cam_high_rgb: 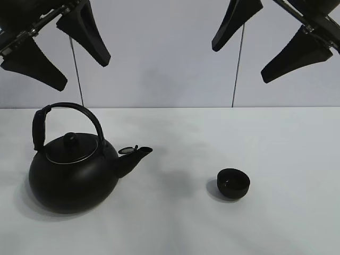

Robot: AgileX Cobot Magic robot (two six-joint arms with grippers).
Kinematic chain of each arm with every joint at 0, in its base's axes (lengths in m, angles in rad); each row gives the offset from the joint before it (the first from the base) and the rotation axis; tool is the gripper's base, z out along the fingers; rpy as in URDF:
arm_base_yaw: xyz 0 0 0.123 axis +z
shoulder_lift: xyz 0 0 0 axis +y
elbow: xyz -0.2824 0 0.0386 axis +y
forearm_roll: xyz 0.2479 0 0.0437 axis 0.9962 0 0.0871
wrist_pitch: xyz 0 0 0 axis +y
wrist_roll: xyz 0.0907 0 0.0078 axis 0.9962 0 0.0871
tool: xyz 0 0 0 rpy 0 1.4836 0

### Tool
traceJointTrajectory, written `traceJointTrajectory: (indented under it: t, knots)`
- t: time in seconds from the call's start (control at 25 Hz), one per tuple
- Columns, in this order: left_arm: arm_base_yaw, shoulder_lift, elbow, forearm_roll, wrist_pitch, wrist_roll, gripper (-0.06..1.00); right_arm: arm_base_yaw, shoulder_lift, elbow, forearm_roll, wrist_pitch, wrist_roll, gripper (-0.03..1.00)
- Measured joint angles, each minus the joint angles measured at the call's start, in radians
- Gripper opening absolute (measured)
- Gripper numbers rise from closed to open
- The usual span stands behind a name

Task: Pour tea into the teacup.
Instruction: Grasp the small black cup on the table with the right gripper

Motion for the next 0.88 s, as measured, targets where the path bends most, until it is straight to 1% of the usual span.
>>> traceJointTrajectory:
  t: [0.2,0.36,0.56,0.64,0.76,0.88]
  knots:
    - [0.0,0.0,0.0,0.0,0.0,0.0,0.54,0.0,0.0,0.0,0.0,0.0,-0.005,0.54]
    - [0.0,0.0,0.0,0.0,0.0,0.0,0.54,0.0,0.0,-0.01,-0.03,0.015,-0.054,0.54]
    - [0.0,0.0,0.0,0.0,0.0,0.0,0.54,0.0,0.002,-0.07,-0.177,0.098,-0.078,0.54]
    - [0.0,0.0,0.0,0.0,0.0,0.0,0.54,0.0,0.007,-0.081,-0.232,0.115,-0.079,0.55]
    - [0.0,0.0,0.0,0.0,0.0,0.0,0.54,0.0,0.008,-0.082,-0.275,0.12,-0.086,0.57]
    - [0.0,0.0,0.0,0.0,0.0,0.0,0.54,0.0,0.014,-0.086,-0.295,0.138,-0.089,0.58]
